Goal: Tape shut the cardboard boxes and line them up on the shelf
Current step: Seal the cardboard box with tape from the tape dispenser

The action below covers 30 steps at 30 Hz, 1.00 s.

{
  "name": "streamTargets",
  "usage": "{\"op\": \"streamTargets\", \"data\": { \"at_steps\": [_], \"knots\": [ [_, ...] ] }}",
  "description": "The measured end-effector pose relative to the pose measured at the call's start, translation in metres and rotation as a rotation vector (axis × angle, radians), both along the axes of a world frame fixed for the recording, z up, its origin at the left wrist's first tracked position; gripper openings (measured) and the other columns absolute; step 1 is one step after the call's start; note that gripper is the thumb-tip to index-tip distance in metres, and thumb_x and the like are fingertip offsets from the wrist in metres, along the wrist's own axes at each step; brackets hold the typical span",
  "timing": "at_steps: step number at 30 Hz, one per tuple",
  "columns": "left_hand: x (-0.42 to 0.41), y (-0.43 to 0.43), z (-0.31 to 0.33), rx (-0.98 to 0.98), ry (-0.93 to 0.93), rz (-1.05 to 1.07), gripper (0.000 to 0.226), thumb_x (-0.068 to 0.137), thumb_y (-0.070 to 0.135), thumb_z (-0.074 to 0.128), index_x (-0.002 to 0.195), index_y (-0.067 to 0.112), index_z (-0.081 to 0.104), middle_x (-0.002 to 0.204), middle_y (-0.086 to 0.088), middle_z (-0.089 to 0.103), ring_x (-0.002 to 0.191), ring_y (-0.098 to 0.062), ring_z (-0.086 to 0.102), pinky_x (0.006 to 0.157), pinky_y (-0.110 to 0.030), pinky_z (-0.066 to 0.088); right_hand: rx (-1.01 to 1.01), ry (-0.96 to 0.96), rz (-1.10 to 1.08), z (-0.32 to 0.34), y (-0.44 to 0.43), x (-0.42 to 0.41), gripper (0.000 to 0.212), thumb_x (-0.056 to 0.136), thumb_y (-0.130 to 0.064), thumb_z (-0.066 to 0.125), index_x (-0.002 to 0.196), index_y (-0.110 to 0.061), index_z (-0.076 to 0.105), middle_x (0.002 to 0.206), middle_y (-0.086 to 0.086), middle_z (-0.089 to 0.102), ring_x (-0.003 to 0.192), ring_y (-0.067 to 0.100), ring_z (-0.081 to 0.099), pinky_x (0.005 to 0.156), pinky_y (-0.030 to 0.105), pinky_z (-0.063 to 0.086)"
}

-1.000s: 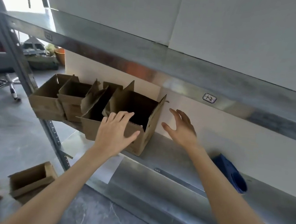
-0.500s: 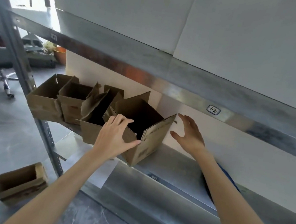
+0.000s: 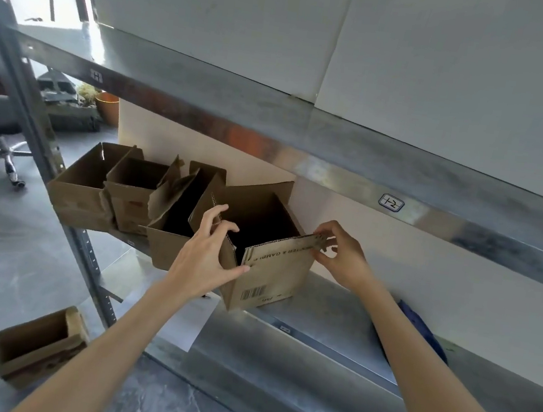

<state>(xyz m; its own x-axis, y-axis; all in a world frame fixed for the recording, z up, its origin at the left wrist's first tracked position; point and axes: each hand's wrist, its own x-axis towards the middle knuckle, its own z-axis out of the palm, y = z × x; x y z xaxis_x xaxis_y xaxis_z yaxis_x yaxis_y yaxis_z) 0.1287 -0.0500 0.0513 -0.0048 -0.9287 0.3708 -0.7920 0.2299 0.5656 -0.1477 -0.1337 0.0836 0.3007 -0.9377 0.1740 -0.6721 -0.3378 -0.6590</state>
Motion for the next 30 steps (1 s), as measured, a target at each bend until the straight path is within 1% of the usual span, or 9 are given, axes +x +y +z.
{"op": "streamTargets", "data": {
  "at_steps": [7, 10, 14, 17, 20, 24, 26, 28, 30],
  "knots": [
    [-0.016, -0.010, -0.004, -0.055, 0.086, -0.151, 0.051, 0.076, 0.038, 0.083, 0.114, 0.033, 0.049, 0.156, 0.014, 0.014, 0.125, 0.001, 0.035, 0.084, -0.006, 0.035, -0.053, 0.043, -0.005, -0.002, 0.027, -0.024, 0.021, 0.081, -0.015, 0.075, 0.096, -0.023, 0.063, 0.090, -0.011, 0.067, 0.086, 0.008, 0.062, 0.081, 0.037, 0.054],
    [-0.027, -0.017, -0.005, -0.035, 0.114, -0.237, 0.050, 0.078, 0.033, 0.082, 0.116, 0.033, 0.049, 0.156, 0.013, 0.015, 0.127, 0.001, 0.033, 0.094, -0.010, 0.037, -0.056, 0.059, -0.018, -0.001, 0.040, -0.039, 0.019, 0.081, -0.014, 0.076, 0.094, -0.021, 0.063, 0.090, -0.009, 0.067, 0.085, 0.009, 0.063, 0.079, 0.033, 0.054],
    [-0.044, -0.025, -0.002, 0.030, 0.151, -0.324, 0.052, 0.079, 0.028, 0.082, 0.120, 0.036, 0.050, 0.156, 0.007, 0.018, 0.128, -0.010, 0.038, 0.104, -0.024, 0.040, -0.078, 0.044, -0.040, 0.001, 0.057, -0.059, 0.023, 0.081, -0.011, 0.076, 0.090, -0.026, 0.062, 0.087, -0.013, 0.066, 0.082, 0.004, 0.062, 0.074, 0.021, 0.051],
    [-0.058, -0.032, -0.001, 0.071, 0.168, -0.392, 0.057, 0.080, 0.028, 0.081, 0.123, 0.041, 0.047, 0.156, 0.006, 0.019, 0.129, -0.012, 0.038, 0.107, -0.028, 0.037, -0.080, 0.031, -0.084, 0.003, 0.070, -0.074, 0.026, 0.081, -0.012, 0.077, 0.087, -0.029, 0.059, 0.086, -0.014, 0.066, 0.080, 0.005, 0.063, 0.072, 0.023, 0.053],
    [-0.071, -0.038, -0.003, 0.067, 0.189, -0.455, 0.061, 0.079, 0.028, 0.082, 0.126, 0.044, 0.046, 0.151, 0.007, 0.023, 0.128, -0.010, 0.039, 0.108, -0.027, 0.036, -0.067, 0.020, -0.118, 0.003, 0.080, -0.086, 0.025, 0.081, -0.014, 0.077, 0.088, -0.030, 0.059, 0.086, -0.012, 0.067, 0.078, 0.007, 0.064, 0.073, 0.030, 0.056],
    [-0.084, -0.042, -0.009, 0.071, 0.201, -0.517, 0.068, 0.079, 0.032, 0.082, 0.126, 0.057, 0.040, 0.138, 0.020, 0.027, 0.125, -0.004, 0.040, 0.104, -0.012, 0.032, -0.029, 0.023, -0.112, 0.004, 0.087, -0.093, 0.030, 0.081, -0.020, 0.079, 0.089, -0.037, 0.056, 0.089, -0.014, 0.065, 0.083, 0.007, 0.063, 0.077, 0.033, 0.056],
    [-0.088, -0.044, -0.012, 0.078, 0.217, -0.530, 0.072, 0.079, 0.032, 0.081, 0.129, 0.060, 0.037, 0.135, 0.020, 0.032, 0.127, -0.004, 0.041, 0.106, -0.016, 0.035, -0.013, 0.022, -0.113, 0.004, 0.087, -0.092, 0.030, 0.080, -0.025, 0.080, 0.095, -0.037, 0.057, 0.096, -0.016, 0.064, 0.090, 0.006, 0.061, 0.079, 0.031, 0.055],
    [-0.091, -0.045, -0.013, 0.090, 0.215, -0.541, 0.072, 0.079, 0.033, 0.080, 0.132, 0.057, 0.037, 0.135, 0.017, 0.040, 0.127, -0.003, 0.043, 0.107, -0.022, 0.037, 0.008, 0.015, -0.120, 0.004, 0.084, -0.092, 0.032, 0.079, -0.029, 0.080, 0.104, -0.032, 0.060, 0.103, -0.014, 0.065, 0.096, 0.005, 0.061, 0.082, 0.030, 0.054],
    [-0.093, -0.046, -0.014, 0.122, 0.207, -0.552, 0.071, 0.079, 0.033, 0.080, 0.135, 0.049, 0.039, 0.131, 0.018, 0.050, 0.123, 0.001, 0.047, 0.104, -0.016, 0.037, 0.039, 0.000, -0.113, 0.003, 0.080, -0.092, 0.035, 0.080, -0.030, 0.079, 0.110, -0.029, 0.062, 0.107, -0.013, 0.066, 0.099, 0.004, 0.061, 0.084, 0.027, 0.054]
  ]
}}
